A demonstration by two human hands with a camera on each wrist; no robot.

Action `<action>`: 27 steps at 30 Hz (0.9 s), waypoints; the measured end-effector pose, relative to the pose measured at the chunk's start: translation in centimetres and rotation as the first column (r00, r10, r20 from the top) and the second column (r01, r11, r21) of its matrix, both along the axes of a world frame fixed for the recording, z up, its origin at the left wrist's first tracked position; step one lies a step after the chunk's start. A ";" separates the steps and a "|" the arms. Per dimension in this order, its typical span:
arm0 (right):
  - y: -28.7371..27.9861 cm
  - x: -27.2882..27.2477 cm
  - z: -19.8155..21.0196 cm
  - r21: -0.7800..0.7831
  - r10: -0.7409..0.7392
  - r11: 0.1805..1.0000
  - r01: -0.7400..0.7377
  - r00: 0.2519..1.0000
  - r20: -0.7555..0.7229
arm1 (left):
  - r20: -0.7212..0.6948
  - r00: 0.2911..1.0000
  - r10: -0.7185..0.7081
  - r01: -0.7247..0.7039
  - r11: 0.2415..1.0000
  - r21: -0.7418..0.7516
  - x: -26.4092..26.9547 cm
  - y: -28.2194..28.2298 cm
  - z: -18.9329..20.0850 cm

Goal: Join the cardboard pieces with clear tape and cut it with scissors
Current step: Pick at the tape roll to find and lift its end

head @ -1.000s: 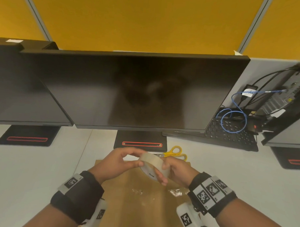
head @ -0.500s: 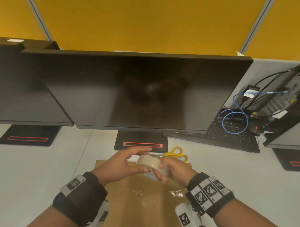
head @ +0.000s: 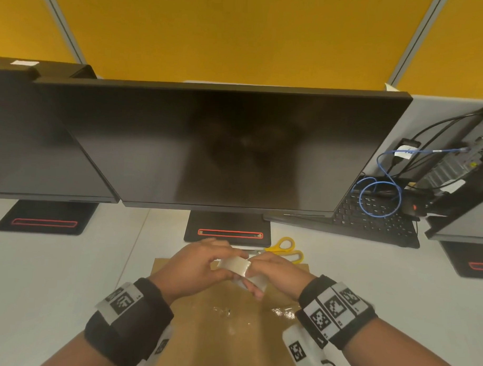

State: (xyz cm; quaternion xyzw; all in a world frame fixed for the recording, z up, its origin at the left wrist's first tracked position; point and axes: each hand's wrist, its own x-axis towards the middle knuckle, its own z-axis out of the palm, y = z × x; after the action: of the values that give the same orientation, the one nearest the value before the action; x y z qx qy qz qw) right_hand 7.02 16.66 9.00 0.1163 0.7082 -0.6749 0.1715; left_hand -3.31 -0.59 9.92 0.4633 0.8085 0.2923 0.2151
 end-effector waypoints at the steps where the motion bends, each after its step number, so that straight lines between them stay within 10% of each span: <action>1: 0.0 0.0 0.0 0.004 -0.052 0.999 0.052 0.999 0.004 | -0.020 1.000 -0.006 0.006 1.000 -0.002 0.1 0.1 0.1; 11: 0.5 0.1 -1.1 -0.259 0.046 0.962 -0.090 0.984 -0.172 | 0.385 0.907 0.168 -0.199 0.979 0.041 -0.1 -1.3 -1.2; 27: 1.1 -1.0 0.8 0.047 0.043 0.998 -0.041 0.998 -0.043 | 0.036 0.993 0.109 -0.110 0.993 0.048 -0.4 -0.6 -0.4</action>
State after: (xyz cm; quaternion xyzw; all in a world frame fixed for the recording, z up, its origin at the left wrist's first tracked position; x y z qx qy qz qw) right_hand 6.00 17.73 9.84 0.0903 0.7295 -0.6570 0.1674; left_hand -3.76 -1.18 9.51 0.4184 0.8216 0.3313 0.2006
